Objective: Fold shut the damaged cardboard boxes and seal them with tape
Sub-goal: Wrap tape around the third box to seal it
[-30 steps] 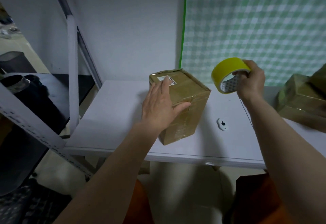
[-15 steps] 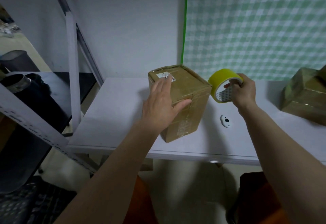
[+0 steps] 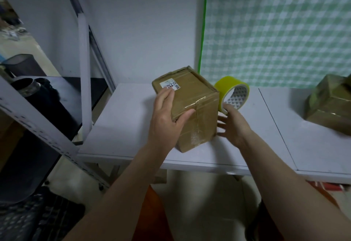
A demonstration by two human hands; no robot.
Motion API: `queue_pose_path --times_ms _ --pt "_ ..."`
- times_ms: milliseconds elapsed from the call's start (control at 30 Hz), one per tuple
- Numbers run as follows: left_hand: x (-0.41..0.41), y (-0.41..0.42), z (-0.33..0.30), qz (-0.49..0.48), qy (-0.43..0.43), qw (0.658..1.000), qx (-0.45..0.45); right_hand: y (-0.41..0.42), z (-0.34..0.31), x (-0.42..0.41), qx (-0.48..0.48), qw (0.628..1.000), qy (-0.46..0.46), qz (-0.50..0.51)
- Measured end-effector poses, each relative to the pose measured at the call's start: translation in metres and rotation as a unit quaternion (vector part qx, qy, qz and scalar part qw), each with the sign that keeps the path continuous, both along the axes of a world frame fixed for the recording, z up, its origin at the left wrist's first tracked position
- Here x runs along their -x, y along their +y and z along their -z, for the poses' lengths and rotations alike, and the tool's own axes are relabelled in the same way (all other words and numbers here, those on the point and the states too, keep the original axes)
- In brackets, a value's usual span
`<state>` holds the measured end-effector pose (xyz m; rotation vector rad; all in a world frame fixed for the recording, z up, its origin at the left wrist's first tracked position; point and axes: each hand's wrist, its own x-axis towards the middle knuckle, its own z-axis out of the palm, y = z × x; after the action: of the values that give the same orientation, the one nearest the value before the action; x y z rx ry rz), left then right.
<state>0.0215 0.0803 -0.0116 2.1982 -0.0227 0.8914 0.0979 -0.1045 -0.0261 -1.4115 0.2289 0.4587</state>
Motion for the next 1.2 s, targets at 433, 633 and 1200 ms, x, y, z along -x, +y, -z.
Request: queue_pose_path --times_ms 433,633,1200 --pt "0.013 -0.012 0.034 0.053 0.056 0.989 0.125 -0.004 -0.05 0.001 0.153 0.971 -0.169 0.07" --pt "0.024 0.013 0.03 -0.013 0.115 0.991 0.069 0.037 -0.047 0.016 0.434 0.873 -0.219 -0.026" --pt "0.025 0.04 0.048 -0.037 0.154 0.971 -0.18 0.045 -0.046 0.028 0.499 0.789 -0.356 -0.037"
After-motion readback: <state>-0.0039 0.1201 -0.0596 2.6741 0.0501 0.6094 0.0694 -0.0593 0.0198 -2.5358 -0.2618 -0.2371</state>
